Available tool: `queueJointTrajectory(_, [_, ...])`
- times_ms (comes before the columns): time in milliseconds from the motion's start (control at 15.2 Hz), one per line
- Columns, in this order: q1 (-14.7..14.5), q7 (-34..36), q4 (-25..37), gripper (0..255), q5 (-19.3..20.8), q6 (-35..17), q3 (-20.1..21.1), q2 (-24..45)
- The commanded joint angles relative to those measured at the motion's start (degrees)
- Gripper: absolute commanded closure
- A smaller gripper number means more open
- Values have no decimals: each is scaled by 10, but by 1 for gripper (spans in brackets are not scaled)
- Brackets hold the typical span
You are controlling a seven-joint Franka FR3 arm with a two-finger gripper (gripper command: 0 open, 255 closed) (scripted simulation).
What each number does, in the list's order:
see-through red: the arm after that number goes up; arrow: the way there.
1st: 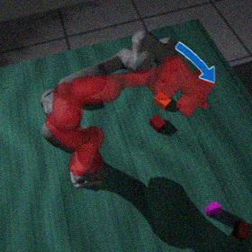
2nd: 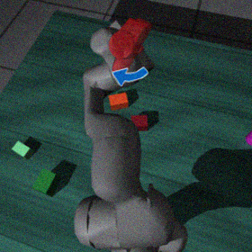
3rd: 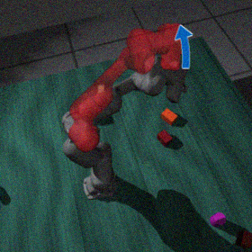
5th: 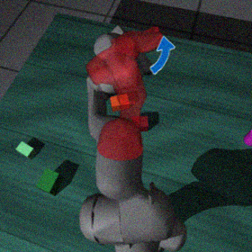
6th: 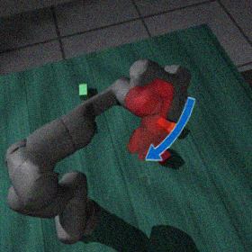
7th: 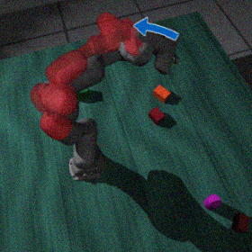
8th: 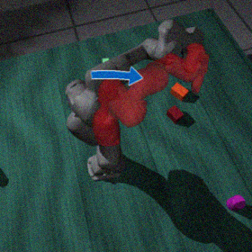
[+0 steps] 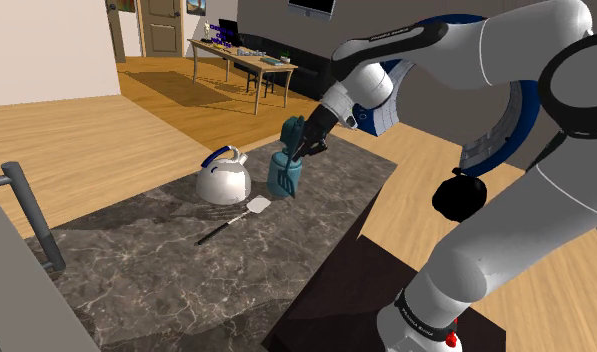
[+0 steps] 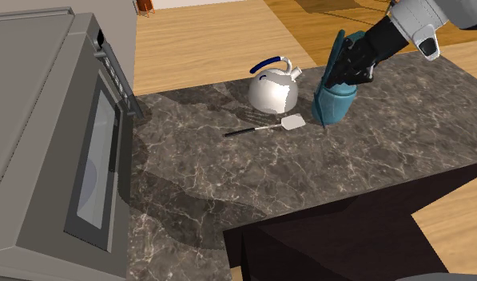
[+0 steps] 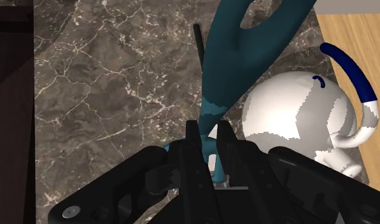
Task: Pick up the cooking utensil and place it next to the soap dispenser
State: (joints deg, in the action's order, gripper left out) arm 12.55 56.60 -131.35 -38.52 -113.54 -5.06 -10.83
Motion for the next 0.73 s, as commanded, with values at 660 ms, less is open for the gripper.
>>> queueJointTrajectory(660, [-6, -62, -44, 255, -35, -70, 1, 45])
